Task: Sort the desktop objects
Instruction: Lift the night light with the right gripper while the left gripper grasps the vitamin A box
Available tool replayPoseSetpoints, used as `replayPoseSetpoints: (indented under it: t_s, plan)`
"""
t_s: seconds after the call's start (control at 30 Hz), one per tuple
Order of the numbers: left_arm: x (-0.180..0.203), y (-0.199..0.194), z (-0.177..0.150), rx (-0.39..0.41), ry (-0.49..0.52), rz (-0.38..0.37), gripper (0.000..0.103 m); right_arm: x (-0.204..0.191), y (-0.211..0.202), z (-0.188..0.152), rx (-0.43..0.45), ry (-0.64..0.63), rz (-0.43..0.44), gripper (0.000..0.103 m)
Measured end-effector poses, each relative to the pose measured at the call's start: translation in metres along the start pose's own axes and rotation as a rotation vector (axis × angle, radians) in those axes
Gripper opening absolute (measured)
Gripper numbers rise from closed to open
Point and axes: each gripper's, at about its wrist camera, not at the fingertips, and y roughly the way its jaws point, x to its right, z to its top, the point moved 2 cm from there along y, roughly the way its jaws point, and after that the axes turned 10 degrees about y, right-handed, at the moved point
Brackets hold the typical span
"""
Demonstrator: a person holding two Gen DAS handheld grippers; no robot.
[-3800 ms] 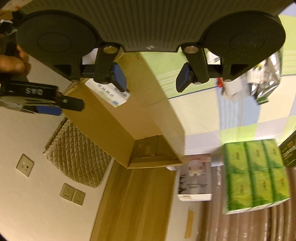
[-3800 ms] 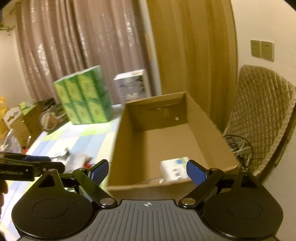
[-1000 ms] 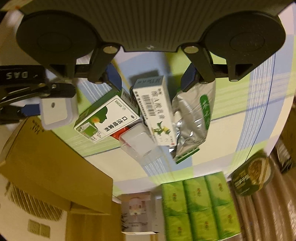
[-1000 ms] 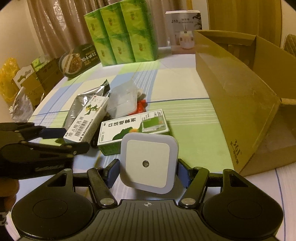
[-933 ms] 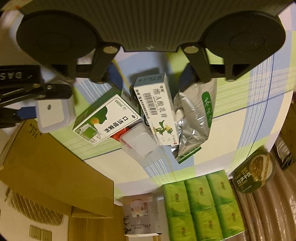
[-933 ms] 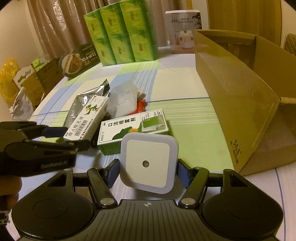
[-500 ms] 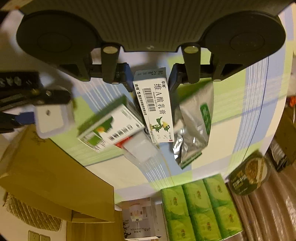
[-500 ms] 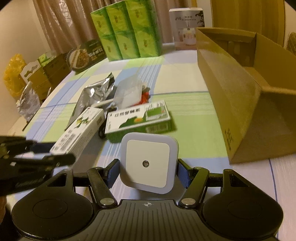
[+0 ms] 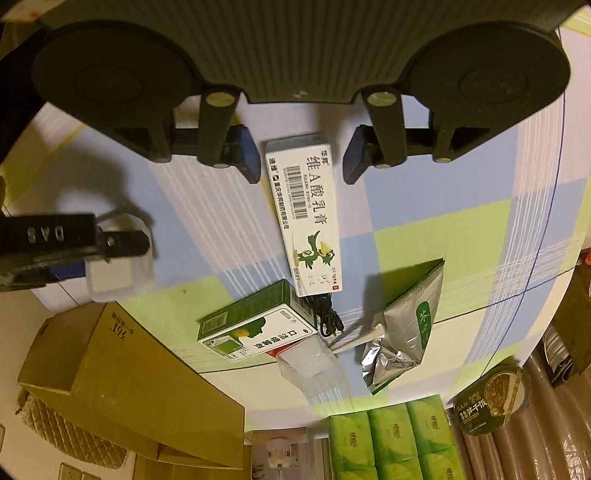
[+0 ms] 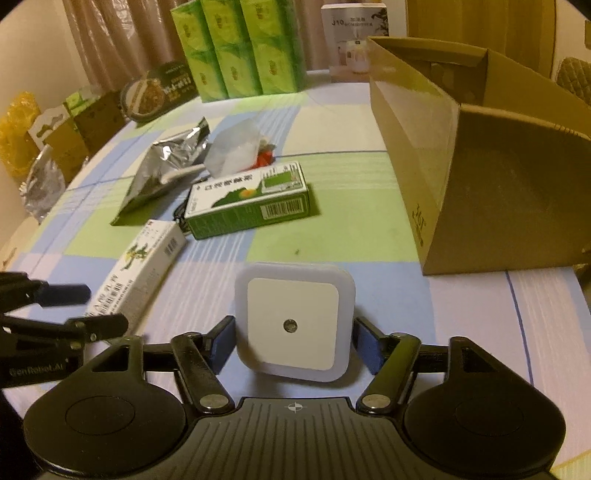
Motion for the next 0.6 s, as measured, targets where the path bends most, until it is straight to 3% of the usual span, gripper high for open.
replayPoseSetpoints:
  t_s: [0.1, 0.4, 0.57, 0.6]
  plan:
    - [-0.001, 0.003, 0.004, 0.005, -0.005, 0.009, 0.052, 0.0, 0.002, -0.001, 0.018, 0.009, -0.031, 0.076]
    - [-0.004, 0.024, 0.015, -0.002, -0.018, 0.008, 0.053, -0.006, 0.011, 0.001, 0.021, -0.03, -0.072, 0.076]
    - [-0.009, 0.033, 0.02, 0.003, -0.033, 0.023, 0.05, -0.007, 0.01, 0.0, 0.028, -0.035, -0.072, 0.074]
    - [-0.009, 0.035, 0.021, 0.001, -0.033, 0.022, 0.044, -0.007, 0.009, 0.0, 0.03, -0.036, -0.072, 0.072]
